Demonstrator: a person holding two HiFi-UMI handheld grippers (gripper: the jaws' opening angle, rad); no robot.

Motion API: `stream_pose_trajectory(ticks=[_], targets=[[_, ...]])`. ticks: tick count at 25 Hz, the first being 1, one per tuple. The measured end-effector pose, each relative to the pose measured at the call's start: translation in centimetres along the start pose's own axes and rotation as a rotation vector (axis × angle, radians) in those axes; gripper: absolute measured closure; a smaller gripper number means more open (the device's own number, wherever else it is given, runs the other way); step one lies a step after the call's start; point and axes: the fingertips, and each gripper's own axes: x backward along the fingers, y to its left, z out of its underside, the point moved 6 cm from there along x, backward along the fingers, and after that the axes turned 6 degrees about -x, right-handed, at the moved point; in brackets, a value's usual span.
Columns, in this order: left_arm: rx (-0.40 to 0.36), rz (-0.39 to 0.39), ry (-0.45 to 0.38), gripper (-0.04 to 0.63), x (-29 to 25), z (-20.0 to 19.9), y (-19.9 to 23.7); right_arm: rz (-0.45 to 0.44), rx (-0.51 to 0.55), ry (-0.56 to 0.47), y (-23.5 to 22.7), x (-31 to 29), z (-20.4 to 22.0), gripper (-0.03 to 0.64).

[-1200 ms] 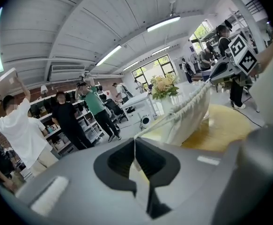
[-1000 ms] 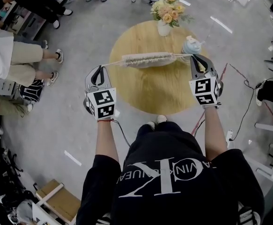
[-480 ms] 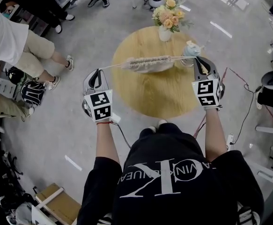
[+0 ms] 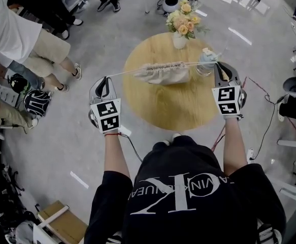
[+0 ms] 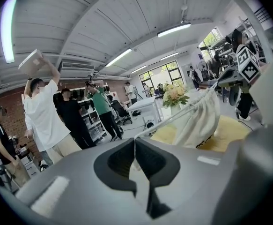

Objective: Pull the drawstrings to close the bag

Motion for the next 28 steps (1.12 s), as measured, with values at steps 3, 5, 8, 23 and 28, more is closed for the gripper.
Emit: stream_pose_trajectory(ticks=[3,5,8,23,28], targets=[[0.002,-0.001,-0.001,0.578,0.0,-0.2,0.2,0.013,0.002,0.002,-0.5,0.0,-0.1,0.594],[0.001,0.001,-0.008,0.578,0.2,-0.6,0.4,0.019,-0.009,0.002,-1.0,0.0,0.0,0.594],[0.010,0.006,-0.014,0.578,0.3,-0.9,0.6,0.027,-0.009,0.006,-1.7,0.1,0.0,0.594],[0.118,-0.004,-0.102,0.580,0.1,-4.9,2.3,0.005,-0.219,-0.042,-3.1,0.2,-2.9,0.594],[0.185,0.011,-0.213,0.580,0.2,-8.7,3.1,-0.067,-0.352,-0.164,-3.2,0.1,-6.3,0.594]])
